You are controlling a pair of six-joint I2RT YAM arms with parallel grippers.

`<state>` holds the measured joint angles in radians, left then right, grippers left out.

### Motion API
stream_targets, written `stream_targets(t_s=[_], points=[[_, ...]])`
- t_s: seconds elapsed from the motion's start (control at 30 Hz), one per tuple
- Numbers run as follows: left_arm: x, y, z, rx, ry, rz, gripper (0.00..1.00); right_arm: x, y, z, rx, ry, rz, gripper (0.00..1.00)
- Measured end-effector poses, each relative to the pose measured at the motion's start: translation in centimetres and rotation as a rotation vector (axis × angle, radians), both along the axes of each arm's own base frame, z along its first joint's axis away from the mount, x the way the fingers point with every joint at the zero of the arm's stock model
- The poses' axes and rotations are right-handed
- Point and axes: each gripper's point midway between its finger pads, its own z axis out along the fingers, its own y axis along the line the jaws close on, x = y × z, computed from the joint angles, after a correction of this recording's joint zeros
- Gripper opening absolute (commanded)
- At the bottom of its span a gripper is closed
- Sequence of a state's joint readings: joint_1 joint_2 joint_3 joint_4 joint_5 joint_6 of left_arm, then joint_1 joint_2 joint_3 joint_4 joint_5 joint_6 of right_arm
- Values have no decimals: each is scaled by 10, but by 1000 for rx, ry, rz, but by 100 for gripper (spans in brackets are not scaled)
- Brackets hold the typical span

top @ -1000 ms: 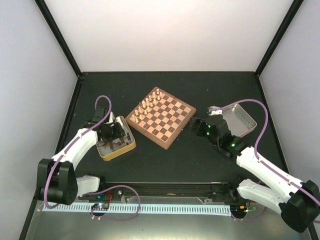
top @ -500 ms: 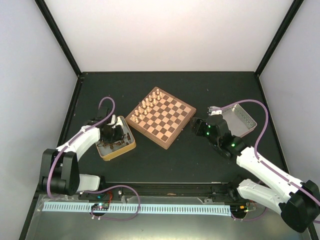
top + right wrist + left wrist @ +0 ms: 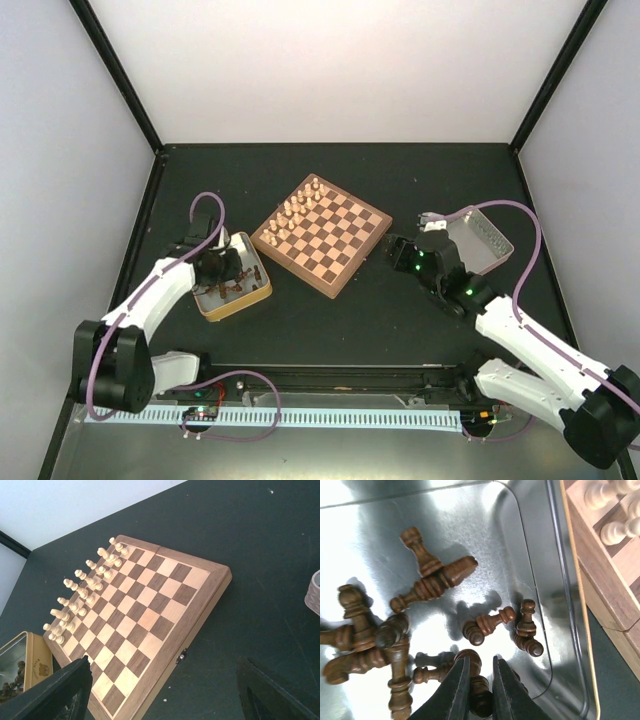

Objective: Set up the chess pieces on the board
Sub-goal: Pick up the chess piece from the storage box.

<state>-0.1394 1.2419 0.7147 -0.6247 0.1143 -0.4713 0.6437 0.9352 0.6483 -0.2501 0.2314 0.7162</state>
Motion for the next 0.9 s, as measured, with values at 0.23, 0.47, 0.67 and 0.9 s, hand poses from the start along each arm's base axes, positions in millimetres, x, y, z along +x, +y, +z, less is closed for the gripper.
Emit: stream_targets(t_s=[0.23,0.47,0.67,0.9], points=[[9,8,38,53,-77,12,8,-1,-5,4,6,-8,-19,79],[14,-38,72,-47,-150,-135,10,-4,-11,10,28,-20,-51,79],[13,-109,93,-153,-191,-327,10,-7,-19,18,46,-42,-82,79],[40,-195,96,-176,-173,-495,10,-14,-30,19,46,-49,-115,79]])
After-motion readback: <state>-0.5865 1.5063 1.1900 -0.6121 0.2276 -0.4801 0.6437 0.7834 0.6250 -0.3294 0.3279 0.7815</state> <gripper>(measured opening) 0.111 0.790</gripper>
